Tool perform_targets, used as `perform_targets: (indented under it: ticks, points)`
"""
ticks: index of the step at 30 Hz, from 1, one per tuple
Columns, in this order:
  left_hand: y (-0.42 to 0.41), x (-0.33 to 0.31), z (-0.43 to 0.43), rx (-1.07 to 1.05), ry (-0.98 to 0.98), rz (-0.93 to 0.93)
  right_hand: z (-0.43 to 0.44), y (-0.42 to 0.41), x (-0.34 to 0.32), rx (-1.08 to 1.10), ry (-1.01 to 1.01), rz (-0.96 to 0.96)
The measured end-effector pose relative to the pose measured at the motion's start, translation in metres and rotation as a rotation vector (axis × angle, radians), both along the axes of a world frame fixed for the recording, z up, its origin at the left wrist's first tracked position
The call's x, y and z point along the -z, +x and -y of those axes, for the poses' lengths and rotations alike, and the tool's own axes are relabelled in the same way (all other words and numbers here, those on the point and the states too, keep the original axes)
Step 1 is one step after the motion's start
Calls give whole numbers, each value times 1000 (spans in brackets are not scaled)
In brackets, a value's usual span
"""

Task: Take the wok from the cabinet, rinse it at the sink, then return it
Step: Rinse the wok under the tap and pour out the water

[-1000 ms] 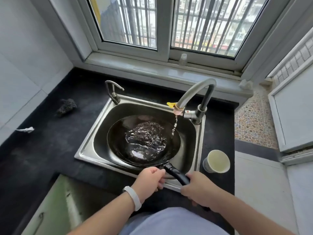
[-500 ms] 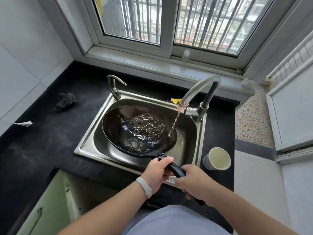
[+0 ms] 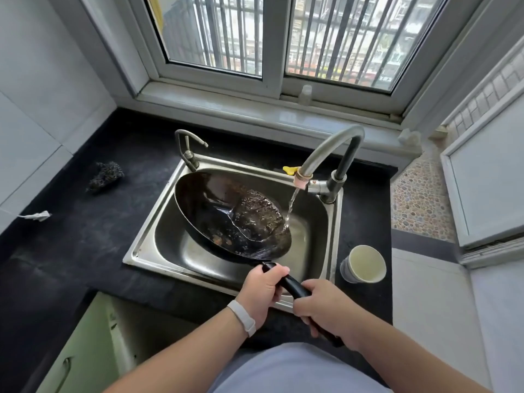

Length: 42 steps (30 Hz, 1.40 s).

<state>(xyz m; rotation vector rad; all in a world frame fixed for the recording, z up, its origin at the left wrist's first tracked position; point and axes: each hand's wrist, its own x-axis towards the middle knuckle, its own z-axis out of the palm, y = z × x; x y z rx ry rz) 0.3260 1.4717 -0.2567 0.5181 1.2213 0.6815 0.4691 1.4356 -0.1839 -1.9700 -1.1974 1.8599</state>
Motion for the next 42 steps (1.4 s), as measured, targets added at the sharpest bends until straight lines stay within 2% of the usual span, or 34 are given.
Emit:
perform_targets:
  ticks: [6, 13, 20, 26, 32, 36, 42]
  points:
    - [-2, -2, 2, -23, 50, -107, 0, 0, -1, -7, -7, -68]
    - [-9, -10, 3, -57, 93, -200, 1, -4, -2, 88, -59, -281]
    - [-11, -22, 12, -64, 95, -248, 4, 0, 4, 187, -204, -527]
    - [-12, -27, 14, -76, 145, -339, 8, 2, 8, 241, -307, -669]
    - [-5, -30, 18, -73, 159, -354, 13, 11, 8, 297, -397, -802]
    - [-1, -31, 20, -68, 153, -350, 16, 15, 8, 286, -414, -828]
    - [4, -33, 22, -78, 155, -337, 15, 19, 7, 256, -362, -752]
